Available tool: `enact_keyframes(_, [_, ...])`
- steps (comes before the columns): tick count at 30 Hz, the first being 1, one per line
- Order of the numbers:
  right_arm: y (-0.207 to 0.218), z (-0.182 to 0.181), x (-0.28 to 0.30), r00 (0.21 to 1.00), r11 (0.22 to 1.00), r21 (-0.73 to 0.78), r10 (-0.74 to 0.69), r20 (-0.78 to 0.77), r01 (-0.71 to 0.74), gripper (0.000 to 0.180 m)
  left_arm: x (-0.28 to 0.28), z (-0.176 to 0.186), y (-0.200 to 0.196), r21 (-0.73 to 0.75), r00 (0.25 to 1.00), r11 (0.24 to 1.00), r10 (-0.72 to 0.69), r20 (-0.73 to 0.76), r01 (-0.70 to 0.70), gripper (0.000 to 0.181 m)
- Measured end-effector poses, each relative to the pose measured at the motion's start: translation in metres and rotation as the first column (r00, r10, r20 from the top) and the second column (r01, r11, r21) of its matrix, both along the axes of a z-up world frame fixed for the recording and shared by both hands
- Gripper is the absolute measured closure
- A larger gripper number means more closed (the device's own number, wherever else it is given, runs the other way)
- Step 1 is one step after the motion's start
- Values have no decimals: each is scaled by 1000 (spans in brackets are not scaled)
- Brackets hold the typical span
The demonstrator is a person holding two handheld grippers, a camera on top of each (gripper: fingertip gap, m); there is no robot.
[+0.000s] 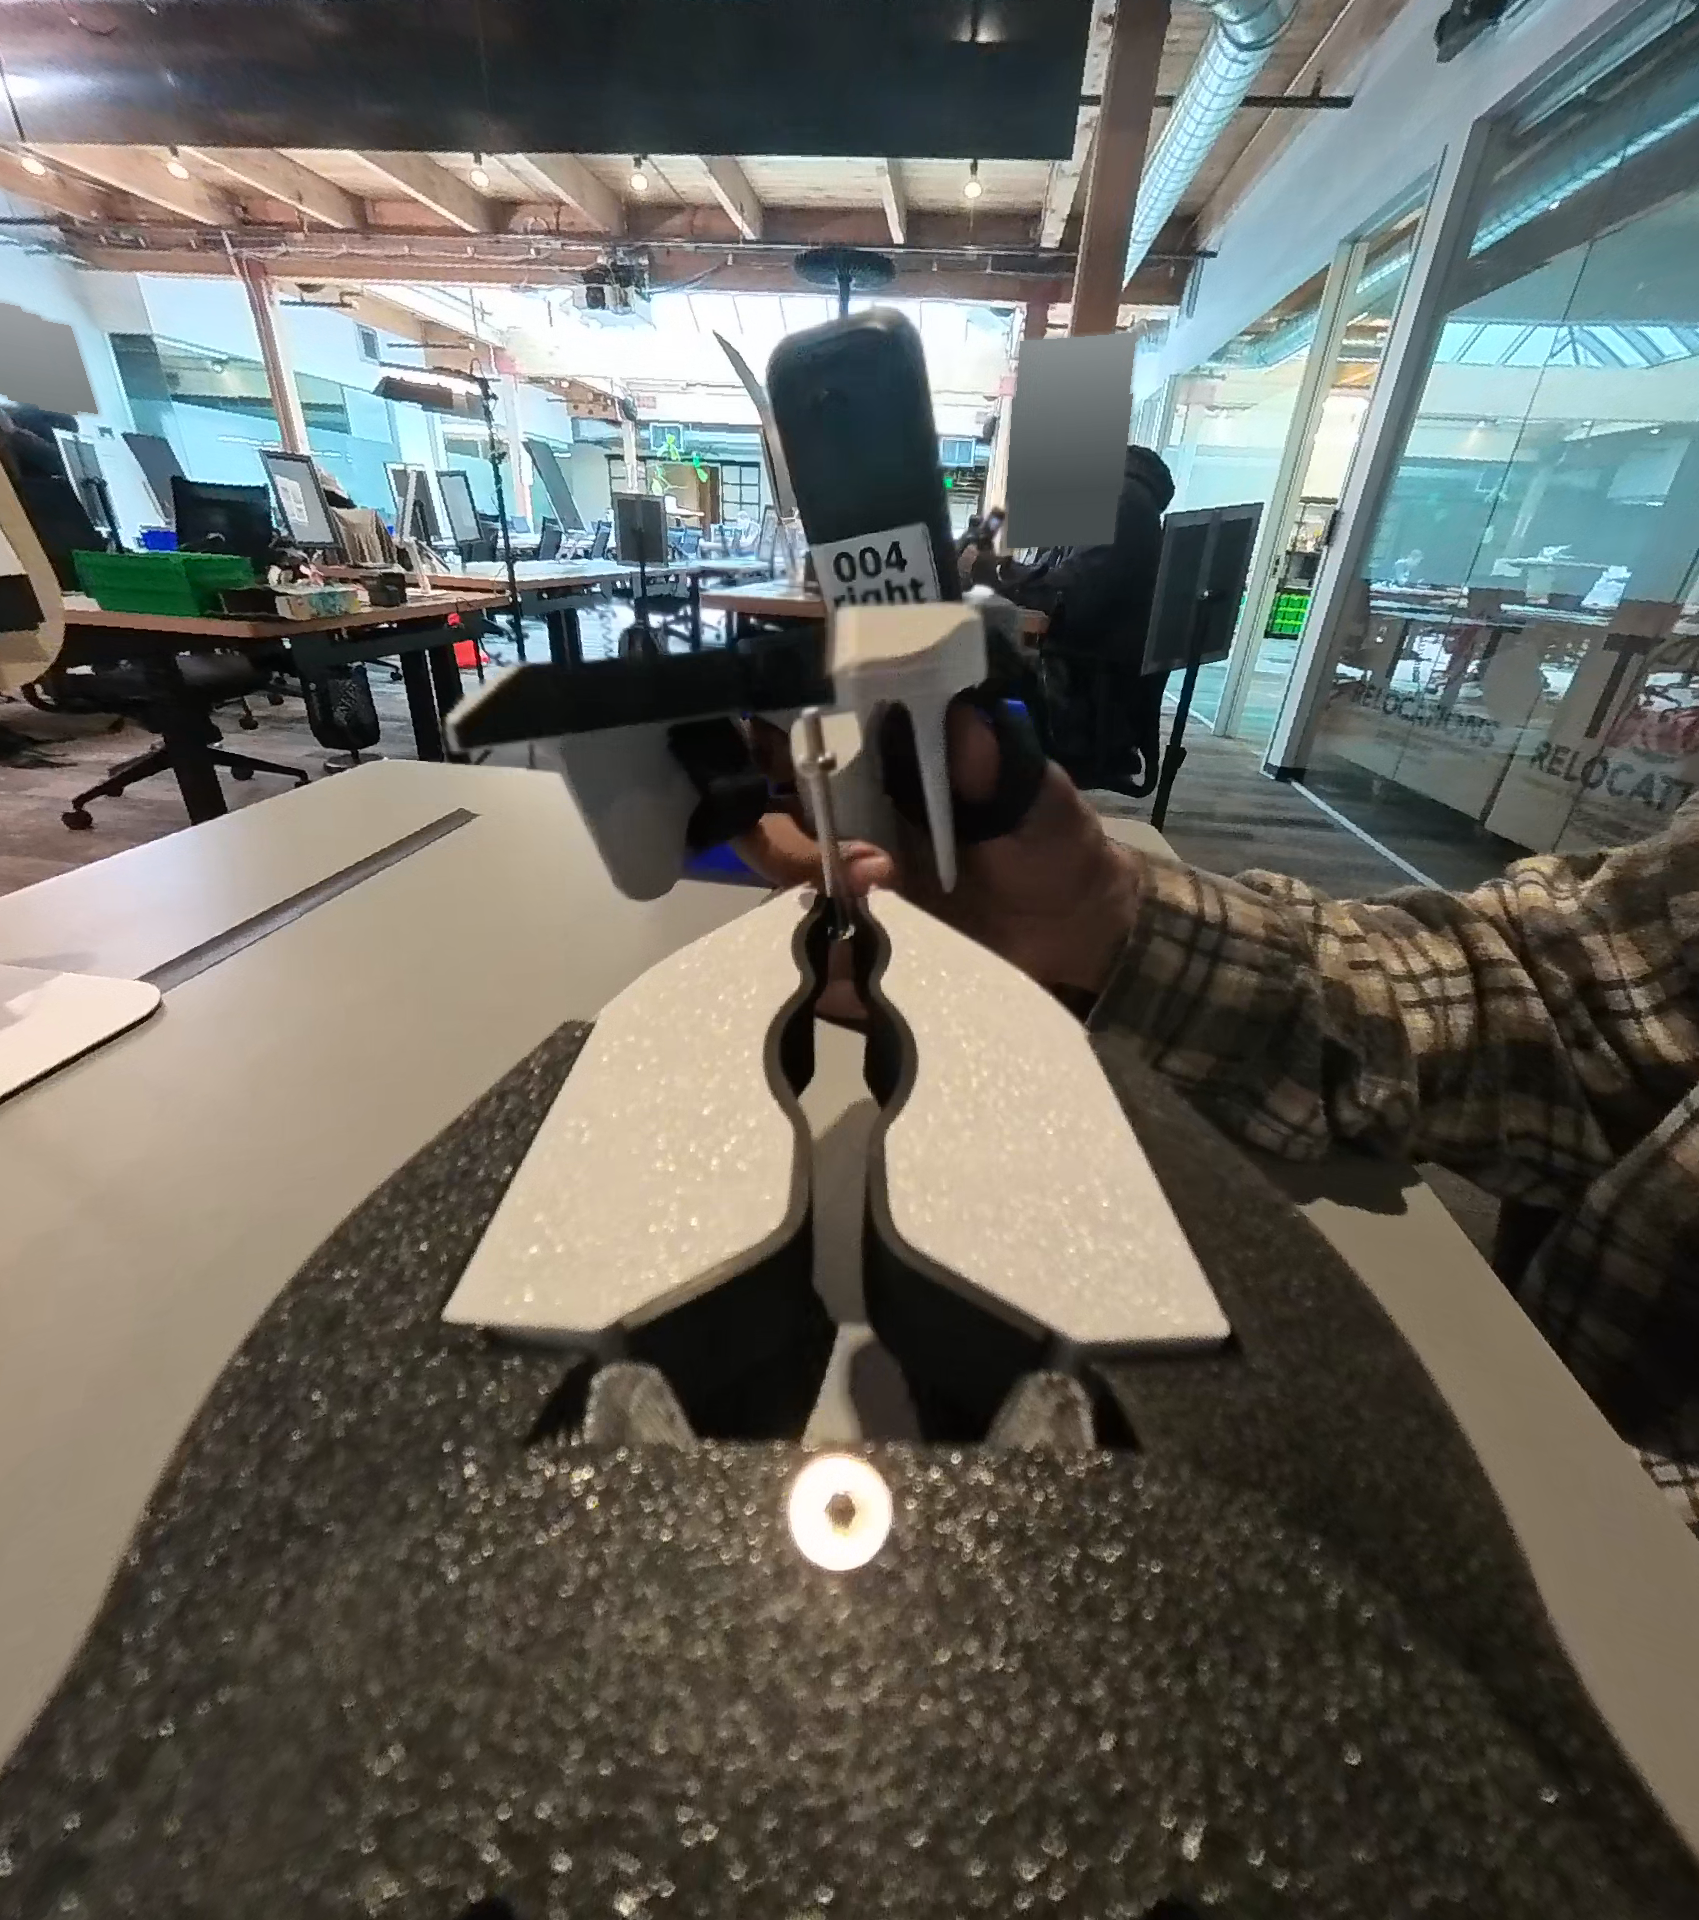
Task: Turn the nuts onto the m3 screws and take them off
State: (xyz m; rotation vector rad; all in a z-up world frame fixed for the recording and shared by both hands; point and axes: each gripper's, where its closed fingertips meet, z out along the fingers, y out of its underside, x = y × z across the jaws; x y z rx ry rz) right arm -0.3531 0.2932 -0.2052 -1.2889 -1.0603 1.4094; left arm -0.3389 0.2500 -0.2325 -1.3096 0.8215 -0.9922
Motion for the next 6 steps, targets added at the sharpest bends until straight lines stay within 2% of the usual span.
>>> enact_keyframes(3, [-14,3,-10,999,999,20,36,-7,-36,102,4,-3,-1,-8,1000,1000,-13,-2,13,178])
enact_keyframes(6, [-8,-4,-10,1000,999,45,-5,27,3,101,5,-2,-1,-6,1000,1000,-6,-6,6,178])
